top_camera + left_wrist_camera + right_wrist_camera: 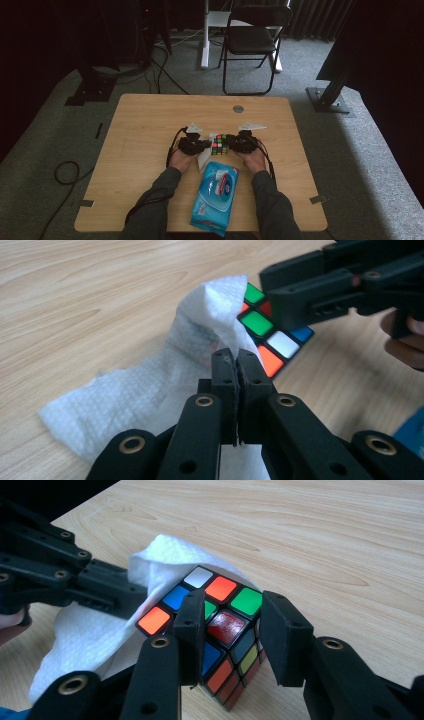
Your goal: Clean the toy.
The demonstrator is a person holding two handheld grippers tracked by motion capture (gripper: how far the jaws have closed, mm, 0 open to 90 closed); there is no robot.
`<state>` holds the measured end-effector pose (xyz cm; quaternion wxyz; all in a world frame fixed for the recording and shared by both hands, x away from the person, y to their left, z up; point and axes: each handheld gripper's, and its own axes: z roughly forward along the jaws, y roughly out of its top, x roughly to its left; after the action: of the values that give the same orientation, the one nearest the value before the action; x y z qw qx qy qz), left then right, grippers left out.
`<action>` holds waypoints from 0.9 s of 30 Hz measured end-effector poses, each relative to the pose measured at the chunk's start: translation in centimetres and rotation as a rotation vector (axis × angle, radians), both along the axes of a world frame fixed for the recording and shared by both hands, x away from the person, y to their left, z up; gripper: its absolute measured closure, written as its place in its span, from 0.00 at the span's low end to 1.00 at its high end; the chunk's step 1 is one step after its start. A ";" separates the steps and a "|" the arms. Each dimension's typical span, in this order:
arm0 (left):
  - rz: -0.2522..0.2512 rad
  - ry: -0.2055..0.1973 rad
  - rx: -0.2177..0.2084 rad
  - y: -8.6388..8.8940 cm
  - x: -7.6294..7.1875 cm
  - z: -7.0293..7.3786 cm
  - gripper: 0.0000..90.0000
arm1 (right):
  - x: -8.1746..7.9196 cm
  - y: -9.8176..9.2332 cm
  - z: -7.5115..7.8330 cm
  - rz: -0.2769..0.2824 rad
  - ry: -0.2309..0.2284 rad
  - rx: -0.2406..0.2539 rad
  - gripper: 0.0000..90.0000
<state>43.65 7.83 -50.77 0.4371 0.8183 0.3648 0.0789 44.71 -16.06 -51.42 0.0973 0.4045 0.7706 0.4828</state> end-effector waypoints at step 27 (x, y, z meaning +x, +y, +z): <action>-0.011 0.071 0.058 -0.4 -0.1 -3.1 0.98 | 0.0 -0.1 -0.1 -0.002 0.006 0.013 0.70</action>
<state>43.57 7.45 -53.92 0.4005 0.8349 0.3729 0.0579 44.72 -16.16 -51.53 0.0928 0.4075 0.7672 0.4867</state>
